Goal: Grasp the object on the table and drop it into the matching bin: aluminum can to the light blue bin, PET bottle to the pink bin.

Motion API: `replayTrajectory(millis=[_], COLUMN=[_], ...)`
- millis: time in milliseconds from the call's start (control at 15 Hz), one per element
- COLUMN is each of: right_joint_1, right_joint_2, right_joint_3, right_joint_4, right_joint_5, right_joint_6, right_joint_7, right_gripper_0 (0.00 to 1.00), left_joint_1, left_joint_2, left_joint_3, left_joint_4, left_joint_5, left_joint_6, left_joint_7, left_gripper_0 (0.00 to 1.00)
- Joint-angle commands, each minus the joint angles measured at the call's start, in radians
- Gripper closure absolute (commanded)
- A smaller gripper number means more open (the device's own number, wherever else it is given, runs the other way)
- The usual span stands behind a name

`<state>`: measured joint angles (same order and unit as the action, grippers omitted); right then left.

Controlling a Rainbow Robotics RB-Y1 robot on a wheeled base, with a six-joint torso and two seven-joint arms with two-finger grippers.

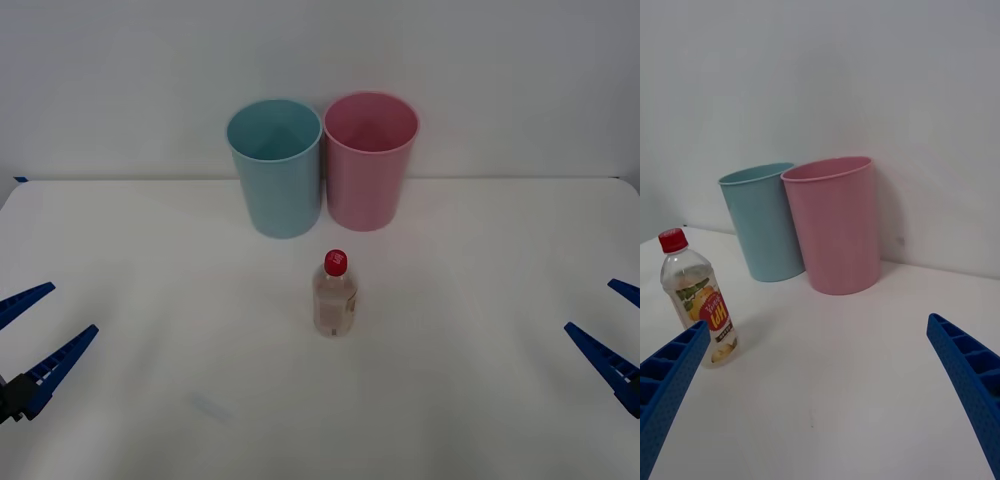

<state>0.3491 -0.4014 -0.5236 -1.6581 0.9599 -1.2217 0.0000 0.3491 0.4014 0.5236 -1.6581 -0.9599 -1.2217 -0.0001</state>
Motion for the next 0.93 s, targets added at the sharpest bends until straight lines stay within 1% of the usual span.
replayTrajectory(millis=[67,200,400,667,733,933], right_joint_1=[0.0,0.013,0.018,0.016,0.016,-0.027], right_joint_2=[0.0,0.0,-0.031,-0.043,-0.043,-0.045], right_joint_3=[0.0,-0.006,0.011,0.08,0.102,0.159], right_joint_4=[0.0,0.012,0.011,0.012,0.015,0.087], right_joint_5=[0.0,0.008,0.01,0.011,0.011,0.011], right_joint_6=[0.0,-0.001,0.007,0.021,0.028,0.041], right_joint_7=[0.0,0.0,0.003,0.038,0.06,0.201], right_gripper_0=[0.0,0.0,0.0,0.0,0.0,0.0], left_joint_1=[0.0,0.0,0.0,0.0,0.0,0.0], left_joint_2=[0.0,0.0,0.0,0.0,0.0,0.0], left_joint_3=[0.0,0.0,0.0,0.0,0.0,0.0], left_joint_4=[0.0,0.0,0.0,0.0,0.0,0.0], left_joint_5=[0.0,0.0,0.0,0.0,0.0,0.0], left_joint_6=[0.0,0.0,0.0,0.0,0.0,0.0], left_joint_7=[0.0,0.0,0.0,0.0,0.0,0.0], left_gripper_0=[0.0,0.0,0.0,0.0,0.0,0.0])
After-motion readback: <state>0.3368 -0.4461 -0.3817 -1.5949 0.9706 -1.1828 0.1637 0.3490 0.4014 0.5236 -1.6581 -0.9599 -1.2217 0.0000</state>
